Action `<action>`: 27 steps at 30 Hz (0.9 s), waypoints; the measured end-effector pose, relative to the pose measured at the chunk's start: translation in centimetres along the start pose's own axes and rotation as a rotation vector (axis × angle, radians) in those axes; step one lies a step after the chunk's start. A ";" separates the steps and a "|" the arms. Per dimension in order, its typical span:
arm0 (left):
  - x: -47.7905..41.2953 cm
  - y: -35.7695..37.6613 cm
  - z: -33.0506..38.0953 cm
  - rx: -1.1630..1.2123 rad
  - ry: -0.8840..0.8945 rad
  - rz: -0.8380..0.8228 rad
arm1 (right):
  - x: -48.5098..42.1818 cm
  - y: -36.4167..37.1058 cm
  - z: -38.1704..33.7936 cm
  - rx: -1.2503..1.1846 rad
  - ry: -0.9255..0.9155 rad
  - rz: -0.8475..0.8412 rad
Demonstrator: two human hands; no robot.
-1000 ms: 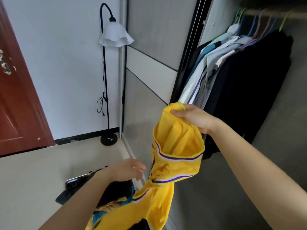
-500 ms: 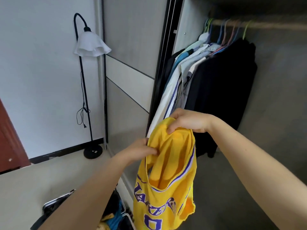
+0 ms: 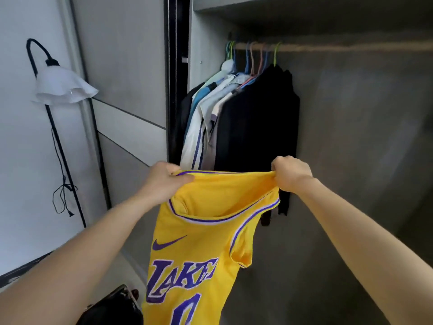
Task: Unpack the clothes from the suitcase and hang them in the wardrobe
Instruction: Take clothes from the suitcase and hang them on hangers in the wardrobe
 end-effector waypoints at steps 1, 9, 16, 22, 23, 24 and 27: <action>-0.8 -1.1 0.7 -0.158 0.036 0.109 | 0.0 -0.1 0.7 -0.006 0.024 -0.008; -6.1 -3.0 1.1 0.117 -0.265 0.220 | -1.0 -5.2 4.3 -0.282 0.121 0.104; -7.2 -2.3 2.9 -0.098 -0.251 0.196 | -1.7 -6.6 8.2 -0.672 0.232 0.103; -10.3 2.9 8.3 0.590 -0.342 -0.082 | -2.0 -8.9 9.6 -0.693 0.212 0.082; -10.8 3.5 9.4 0.622 -0.334 -0.081 | -2.0 -9.2 9.9 -0.709 0.214 0.079; -11.3 4.2 10.8 0.647 -0.319 -0.082 | -2.1 -9.6 10.5 -0.723 0.221 0.082; -13.3 5.9 14.5 0.646 -0.263 -0.076 | -2.2 -10.8 12.1 -0.655 0.269 0.084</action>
Point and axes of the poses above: each hand's wrist, its own x-axis away from the middle knuckle, its own y-axis out of the palm, z = x × y, the point moved 8 cm from there along -x, towards the middle knuckle, and after that the axes turned 13 degrees about -x, right-handed, at the moved point
